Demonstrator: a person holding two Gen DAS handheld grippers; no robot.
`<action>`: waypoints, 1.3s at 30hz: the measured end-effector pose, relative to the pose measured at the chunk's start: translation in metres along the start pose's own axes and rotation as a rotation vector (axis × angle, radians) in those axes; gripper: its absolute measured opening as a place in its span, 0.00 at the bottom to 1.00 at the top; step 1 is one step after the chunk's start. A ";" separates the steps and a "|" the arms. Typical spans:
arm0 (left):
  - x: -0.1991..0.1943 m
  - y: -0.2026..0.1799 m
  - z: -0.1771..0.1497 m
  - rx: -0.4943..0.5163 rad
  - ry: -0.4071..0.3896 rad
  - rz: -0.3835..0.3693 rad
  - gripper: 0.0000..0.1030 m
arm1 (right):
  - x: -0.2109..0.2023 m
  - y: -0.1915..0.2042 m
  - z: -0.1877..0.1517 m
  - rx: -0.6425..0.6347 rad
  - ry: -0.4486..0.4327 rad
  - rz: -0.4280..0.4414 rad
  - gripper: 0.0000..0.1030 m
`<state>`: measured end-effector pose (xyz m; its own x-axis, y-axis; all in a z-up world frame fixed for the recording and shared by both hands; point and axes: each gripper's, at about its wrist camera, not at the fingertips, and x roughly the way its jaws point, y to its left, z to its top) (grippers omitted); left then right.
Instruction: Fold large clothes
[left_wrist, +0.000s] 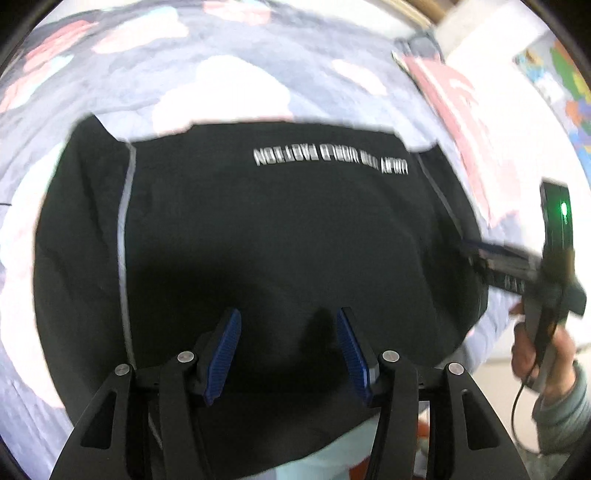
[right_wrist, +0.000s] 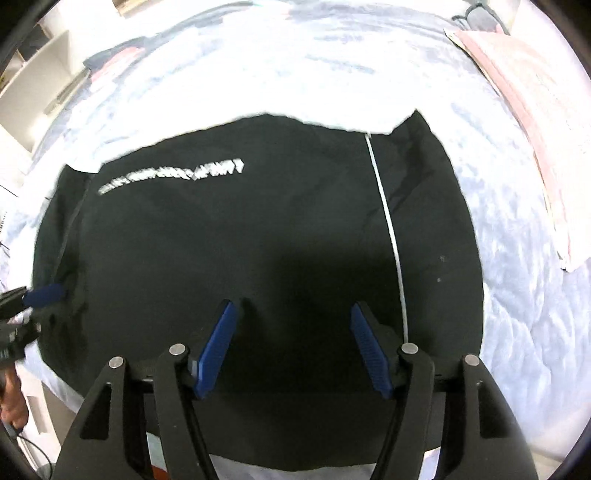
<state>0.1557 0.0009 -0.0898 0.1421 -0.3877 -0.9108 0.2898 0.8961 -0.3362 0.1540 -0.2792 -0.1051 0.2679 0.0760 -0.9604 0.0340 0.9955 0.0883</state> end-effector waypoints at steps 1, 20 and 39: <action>0.011 0.000 -0.004 0.006 0.022 0.019 0.54 | 0.011 -0.004 -0.003 0.010 0.029 -0.016 0.66; -0.109 -0.035 0.025 0.041 -0.321 0.300 0.56 | -0.061 0.000 0.006 0.052 -0.040 0.025 0.67; -0.207 -0.081 0.054 0.012 -0.531 0.528 0.62 | -0.191 0.078 0.041 -0.099 -0.286 0.007 0.75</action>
<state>0.1541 -0.0034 0.1386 0.7023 0.0381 -0.7109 0.0662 0.9907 0.1185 0.1452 -0.2186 0.0965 0.5284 0.0781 -0.8454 -0.0594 0.9967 0.0549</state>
